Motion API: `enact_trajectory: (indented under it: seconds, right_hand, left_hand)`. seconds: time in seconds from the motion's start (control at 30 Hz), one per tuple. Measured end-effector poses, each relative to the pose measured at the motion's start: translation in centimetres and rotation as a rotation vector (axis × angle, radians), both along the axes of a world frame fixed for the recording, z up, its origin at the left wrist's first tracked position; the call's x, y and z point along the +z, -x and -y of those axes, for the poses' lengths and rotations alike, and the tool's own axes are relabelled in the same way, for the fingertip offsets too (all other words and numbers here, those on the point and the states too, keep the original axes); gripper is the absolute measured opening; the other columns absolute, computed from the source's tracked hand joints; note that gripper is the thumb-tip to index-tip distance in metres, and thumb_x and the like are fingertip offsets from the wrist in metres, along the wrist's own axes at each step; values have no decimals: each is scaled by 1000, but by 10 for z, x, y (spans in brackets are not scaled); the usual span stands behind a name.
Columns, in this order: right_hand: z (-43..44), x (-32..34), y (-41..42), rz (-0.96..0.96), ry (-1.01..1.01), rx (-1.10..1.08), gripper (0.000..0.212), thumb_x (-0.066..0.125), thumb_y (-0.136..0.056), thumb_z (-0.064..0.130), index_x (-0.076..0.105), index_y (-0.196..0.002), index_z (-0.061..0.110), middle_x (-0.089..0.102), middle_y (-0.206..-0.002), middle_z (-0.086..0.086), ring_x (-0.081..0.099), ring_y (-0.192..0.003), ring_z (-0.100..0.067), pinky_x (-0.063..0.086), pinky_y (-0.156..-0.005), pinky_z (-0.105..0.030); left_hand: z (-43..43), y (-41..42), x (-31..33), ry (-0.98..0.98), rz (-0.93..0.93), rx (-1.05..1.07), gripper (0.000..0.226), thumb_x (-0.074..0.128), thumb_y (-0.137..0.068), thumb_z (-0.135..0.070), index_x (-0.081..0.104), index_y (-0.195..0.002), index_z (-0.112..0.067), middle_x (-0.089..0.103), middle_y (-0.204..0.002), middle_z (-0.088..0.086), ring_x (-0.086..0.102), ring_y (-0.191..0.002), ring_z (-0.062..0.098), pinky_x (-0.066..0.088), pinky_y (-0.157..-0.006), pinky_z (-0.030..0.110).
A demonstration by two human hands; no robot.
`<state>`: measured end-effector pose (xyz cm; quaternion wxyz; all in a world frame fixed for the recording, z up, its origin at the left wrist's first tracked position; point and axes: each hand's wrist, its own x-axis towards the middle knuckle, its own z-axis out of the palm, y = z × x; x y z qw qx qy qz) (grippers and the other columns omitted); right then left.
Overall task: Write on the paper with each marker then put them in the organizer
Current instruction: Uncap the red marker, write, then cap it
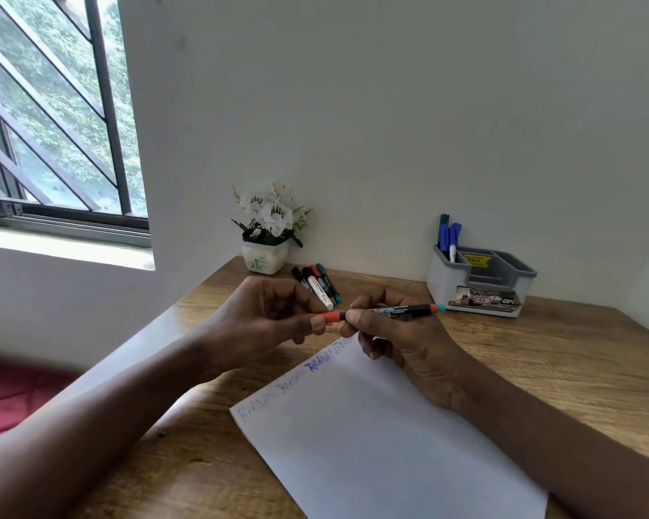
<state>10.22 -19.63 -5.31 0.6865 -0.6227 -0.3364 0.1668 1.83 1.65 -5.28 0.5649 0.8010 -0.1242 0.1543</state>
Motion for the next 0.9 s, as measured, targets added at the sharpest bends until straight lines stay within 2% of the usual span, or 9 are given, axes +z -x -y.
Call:
enact_trajectory:
  seconds: [0.1, 0.23, 0.4, 0.57, 0.63, 0.7, 0.77, 0.83, 0.9]
  right_hand:
    - [-3, 7, 6, 29, -19, 13, 18, 78, -76, 21, 70, -84, 8, 71, -74, -17, 49, -48, -19, 42, -46, -25]
    - [-2, 12, 9, 102, -33, -6, 12, 76, -79, 19, 72, -78, 8, 68, -66, -15, 46, -44, -16, 39, -43, -24]
    - [-5, 10, 13, 135, -51, -10, 13, 77, -78, 19, 70, -78, 8, 69, -65, -14, 48, -47, -16, 41, -46, -24]
    - [-5, 15, 12, 244, -27, 5, 13, 69, -89, 20, 64, -87, 8, 69, -65, -14, 51, -52, -26, 43, -47, -29]
    - [-4, 14, 10, 265, -38, -13, 12, 64, -95, 16, 62, -94, 4, 69, -65, -15, 52, -51, -26, 43, -48, -32]
    - [-1, 12, 7, 276, -81, -93, 11, 62, -98, 14, 65, -98, 3, 69, -69, -16, 53, -53, -25, 42, -49, -32]
    - [4, 10, 1, 281, -102, -168, 12, 65, -97, 17, 69, -102, 7, 71, -80, -18, 57, -62, -24, 42, -53, -31]
    - [11, 12, -8, 257, -80, -210, 24, 65, -92, 30, 73, -110, 18, 72, -97, -18, 59, -76, -23, 43, -59, -31]
    - [18, 15, -17, 212, -44, -228, 41, 62, -85, 48, 72, -120, 29, 73, -112, -12, 60, -89, -19, 43, -66, -30]
  left_hand:
    - [4, 3, 2, 75, 0, -47, 20, 78, -85, -8, 73, -101, 3, 70, -96, 31, 63, -83, 25, 53, -70, 26]
    - [6, 6, 4, 164, -22, -80, 22, 77, -84, -5, 71, -101, 8, 71, -94, 24, 66, -83, 19, 53, -70, 25]
    - [7, 6, 4, 237, -20, -117, 21, 77, -81, -5, 72, -96, 8, 70, -88, 21, 63, -78, 21, 54, -68, 26]
    - [11, 4, 6, 192, -7, -86, 22, 76, -83, -9, 72, -99, 5, 72, -90, 19, 66, -80, 21, 55, -72, 28]
    - [11, 2, 6, 79, 31, -44, 22, 75, -88, -19, 74, -102, -2, 74, -93, 15, 68, -85, 23, 56, -77, 31]
    - [5, -1, 2, -231, 121, 86, 29, 72, -92, -42, 74, -109, -18, 76, -98, -2, 71, -93, 12, 57, -83, 34]
    - [-7, -3, -2, -536, 177, 248, 49, 61, -86, -68, 69, -120, -33, 72, -112, -19, 66, -106, -1, 55, -91, 35]
    - [-18, -4, -3, -657, 155, 322, 66, 49, -82, -82, 60, -132, -40, 65, -130, -22, 59, -118, -5, 51, -97, 34]
    - [-24, -5, -4, -714, 75, 326, 77, 40, -80, -89, 51, -140, -43, 55, -145, -18, 54, -125, 1, 47, -100, 32]
